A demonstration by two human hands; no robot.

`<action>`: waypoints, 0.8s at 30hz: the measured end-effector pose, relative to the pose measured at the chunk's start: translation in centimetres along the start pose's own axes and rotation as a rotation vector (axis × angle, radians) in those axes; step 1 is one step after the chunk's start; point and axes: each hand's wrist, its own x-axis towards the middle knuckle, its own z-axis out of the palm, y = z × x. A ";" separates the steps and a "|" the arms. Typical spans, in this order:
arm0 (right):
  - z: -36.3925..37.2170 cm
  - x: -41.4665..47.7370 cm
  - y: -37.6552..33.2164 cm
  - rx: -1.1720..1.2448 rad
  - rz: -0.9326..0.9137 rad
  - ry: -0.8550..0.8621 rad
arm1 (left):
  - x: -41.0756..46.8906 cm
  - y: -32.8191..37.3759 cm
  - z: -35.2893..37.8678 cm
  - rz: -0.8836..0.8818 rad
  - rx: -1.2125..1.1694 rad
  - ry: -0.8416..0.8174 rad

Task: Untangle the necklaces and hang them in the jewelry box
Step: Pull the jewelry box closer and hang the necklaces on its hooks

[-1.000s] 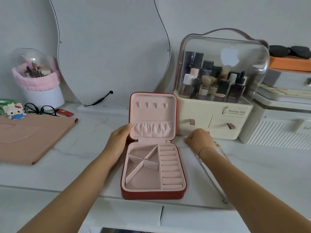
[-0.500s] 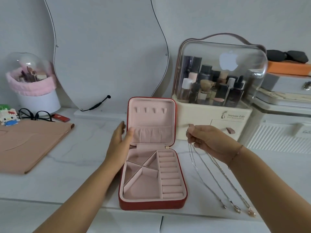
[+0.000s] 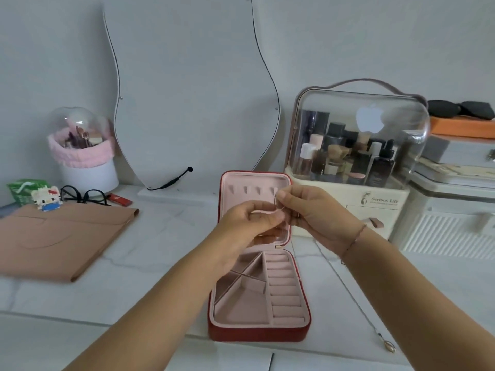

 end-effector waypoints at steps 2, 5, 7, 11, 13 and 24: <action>0.3 0.2 -0.1 -0.038 0.003 0.007 | 0.0 -0.2 0.0 -0.029 0.023 -0.030; 0.4 0.6 -0.6 -0.075 0.015 0.014 | 0.1 0.0 -0.4 -0.011 0.047 -0.008; 0.3 0.9 -1.1 -0.109 0.027 -0.003 | 0.3 0.5 -1.2 0.025 0.084 0.005; -0.1 1.4 -1.9 -0.270 0.053 -0.011 | 0.9 2.0 -3.4 0.136 0.270 0.123; 0.1 1.8 -2.3 -0.310 0.040 -0.009 | 1.3 2.7 -4.3 0.184 0.306 0.184; 4.5 6.6 1.3 -0.286 -0.075 0.417 | 5.0 0.9 -6.1 0.289 0.239 0.612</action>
